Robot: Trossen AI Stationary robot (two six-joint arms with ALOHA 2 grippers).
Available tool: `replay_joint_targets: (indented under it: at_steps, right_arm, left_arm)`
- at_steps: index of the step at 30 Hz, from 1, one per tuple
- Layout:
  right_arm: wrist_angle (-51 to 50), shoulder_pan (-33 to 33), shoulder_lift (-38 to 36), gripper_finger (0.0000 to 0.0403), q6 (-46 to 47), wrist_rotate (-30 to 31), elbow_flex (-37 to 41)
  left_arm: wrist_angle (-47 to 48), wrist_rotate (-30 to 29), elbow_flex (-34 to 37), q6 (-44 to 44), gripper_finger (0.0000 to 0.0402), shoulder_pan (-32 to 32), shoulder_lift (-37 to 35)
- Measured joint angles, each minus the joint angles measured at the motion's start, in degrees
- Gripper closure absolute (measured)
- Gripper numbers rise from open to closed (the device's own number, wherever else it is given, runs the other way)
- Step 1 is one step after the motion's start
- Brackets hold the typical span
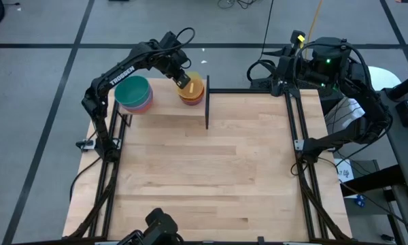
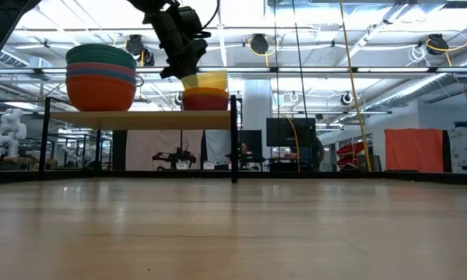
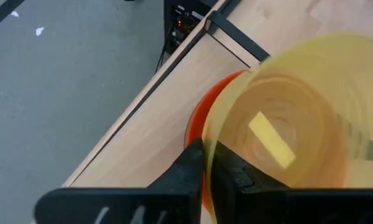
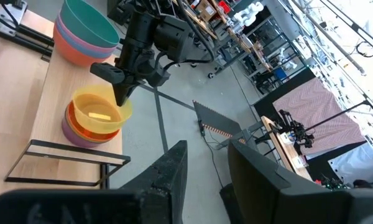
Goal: Place and stack bowls onto a shelf
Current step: Stack the yellow bowl on top of the orange bowl on the shelf
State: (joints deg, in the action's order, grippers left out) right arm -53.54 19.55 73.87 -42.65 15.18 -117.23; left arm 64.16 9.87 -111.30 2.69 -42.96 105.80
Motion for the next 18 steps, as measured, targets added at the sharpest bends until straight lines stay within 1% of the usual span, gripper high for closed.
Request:
replay_joint_targets:
  at_steps: [2, 5, 7, 13, 18]
  right_arm:
    - [0.0, 0.0, 0.0, 0.0292, 0.0, 0.0, 0.0]
    - [0.0, 0.0, 0.0, 0.0292, 0.0, 0.0, 0.0]
    - [0.0, 0.0, 0.0, 0.0292, 0.0, 0.0, 0.0]
    - [0.0, 0.0, 0.0, 0.0292, 0.0, 0.0, 0.0]
    - [0.0, 0.0, 0.0, 0.0292, 0.0, 0.0, 0.0]
  left_arm:
    - [0.1, 0.0, 0.0, -0.1, 0.0392, 0.0, 0.0]
    - [0.3, 0.0, 0.0, -0.2, 0.0393, 0.0, 0.0]
    - [0.5, 0.0, 0.0, -0.2, 0.0381, 0.0, 0.0]
    - [0.6, 0.1, 0.0, -0.2, 0.0327, 0.0, 0.0]
    - [0.5, 0.1, 0.0, -1.2, 0.0302, 0.0, -0.1]
